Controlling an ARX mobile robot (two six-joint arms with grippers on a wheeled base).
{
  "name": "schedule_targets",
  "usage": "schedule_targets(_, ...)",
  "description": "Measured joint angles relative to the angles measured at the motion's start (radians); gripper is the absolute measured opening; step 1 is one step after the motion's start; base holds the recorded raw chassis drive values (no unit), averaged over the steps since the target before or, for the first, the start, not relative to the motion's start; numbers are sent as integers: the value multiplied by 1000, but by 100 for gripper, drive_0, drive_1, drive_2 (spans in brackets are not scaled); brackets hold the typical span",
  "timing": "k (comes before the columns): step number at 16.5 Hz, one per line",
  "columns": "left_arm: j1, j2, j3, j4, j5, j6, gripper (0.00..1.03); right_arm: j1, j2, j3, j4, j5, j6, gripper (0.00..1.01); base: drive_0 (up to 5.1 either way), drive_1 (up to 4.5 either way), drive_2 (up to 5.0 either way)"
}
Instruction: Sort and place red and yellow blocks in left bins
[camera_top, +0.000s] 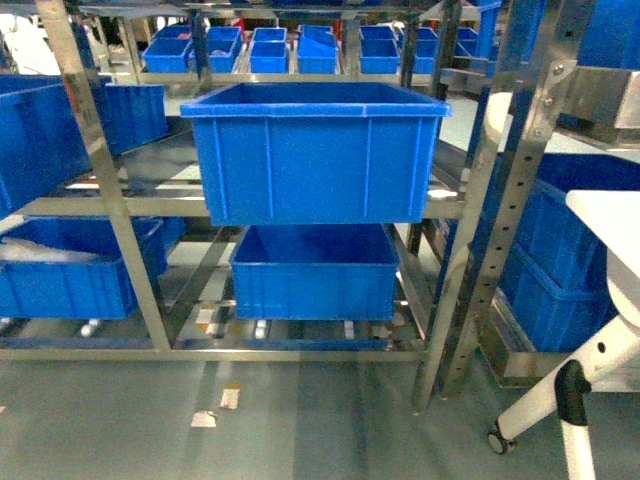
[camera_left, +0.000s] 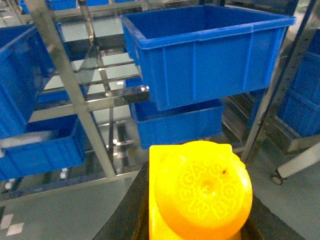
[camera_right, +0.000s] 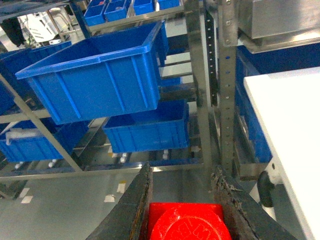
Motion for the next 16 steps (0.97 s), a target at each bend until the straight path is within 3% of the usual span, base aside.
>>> schedule_targets(16,0,0,0,3,1,0,27,0,-1,0,0,1,0,29,-494,252,252)
